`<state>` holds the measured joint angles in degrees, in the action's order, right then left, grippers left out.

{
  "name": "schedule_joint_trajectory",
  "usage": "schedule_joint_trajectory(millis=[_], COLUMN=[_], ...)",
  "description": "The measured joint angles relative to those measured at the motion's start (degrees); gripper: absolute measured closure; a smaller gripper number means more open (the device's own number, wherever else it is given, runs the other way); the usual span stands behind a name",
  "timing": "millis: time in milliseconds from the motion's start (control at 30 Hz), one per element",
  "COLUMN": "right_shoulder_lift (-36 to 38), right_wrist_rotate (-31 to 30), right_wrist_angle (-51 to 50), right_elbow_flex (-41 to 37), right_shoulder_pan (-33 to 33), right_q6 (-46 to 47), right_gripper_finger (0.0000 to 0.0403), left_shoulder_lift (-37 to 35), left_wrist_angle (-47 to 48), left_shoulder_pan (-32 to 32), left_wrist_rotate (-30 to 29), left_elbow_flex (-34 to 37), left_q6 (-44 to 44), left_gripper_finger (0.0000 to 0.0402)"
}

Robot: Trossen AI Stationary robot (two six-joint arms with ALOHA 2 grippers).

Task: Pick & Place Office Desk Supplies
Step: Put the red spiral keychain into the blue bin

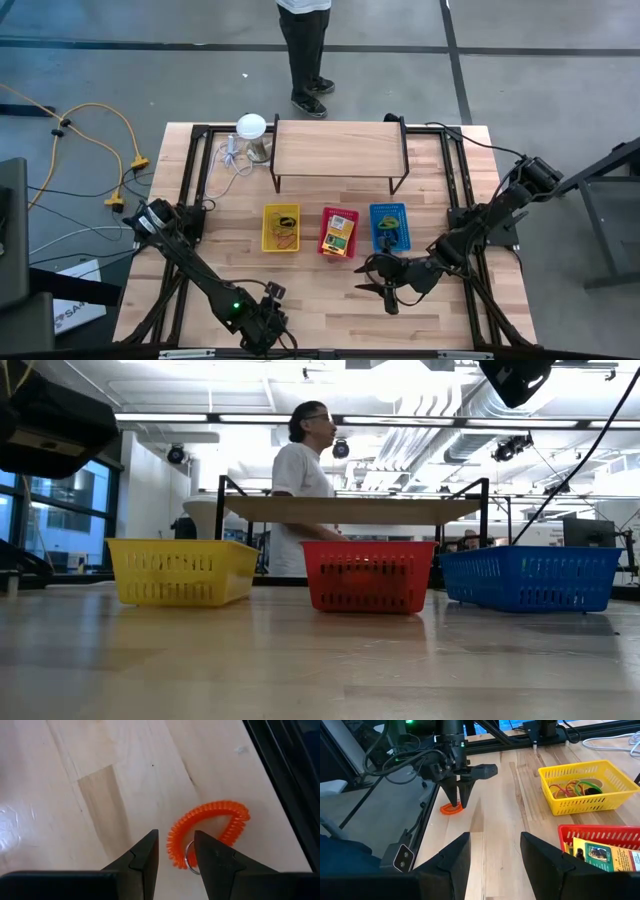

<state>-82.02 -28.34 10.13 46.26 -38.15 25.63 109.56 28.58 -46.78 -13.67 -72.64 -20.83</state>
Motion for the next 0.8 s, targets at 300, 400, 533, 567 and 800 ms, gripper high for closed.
schedule_joint_trajectory(millis=[300, 400, 533, 567, 800], right_shoulder_lift=[0.0, 0.0, 0.0, 0.0, 0.0], right_wrist_rotate=[0.0, 0.0, 0.0, 0.0, 0.0], right_wrist_angle=[-0.02, -0.02, -0.01, 0.0, 0.0], right_elbow_flex=[0.0, 0.0, 0.0, 0.0, 0.0], right_shoulder_pan=[0.0, 0.0, 0.01, 0.0, 0.0], right_q6=[0.0, 0.0, 0.01, 0.01, 0.02], right_gripper_finger=[0.0243, 0.0243, 0.0243, 0.0243, 0.0243], left_shoulder_lift=[0.44, 1.39, 1.73, 1.73, 1.77], left_wrist_angle=[-0.09, -0.23, -0.59, -0.7, -0.79], left_shoulder_pan=[0.13, 0.15, 0.16, 0.17, 0.15], left_wrist_rotate=[0.06, 0.09, 0.06, 0.09, 0.09], left_elbow_flex=[0.0, -0.02, -0.11, -0.11, -0.11], left_q6=[-0.05, 0.49, 0.42, 0.41, 0.23], left_gripper_finger=[0.0283, 0.0283, 0.0283, 0.0283, 0.0287])
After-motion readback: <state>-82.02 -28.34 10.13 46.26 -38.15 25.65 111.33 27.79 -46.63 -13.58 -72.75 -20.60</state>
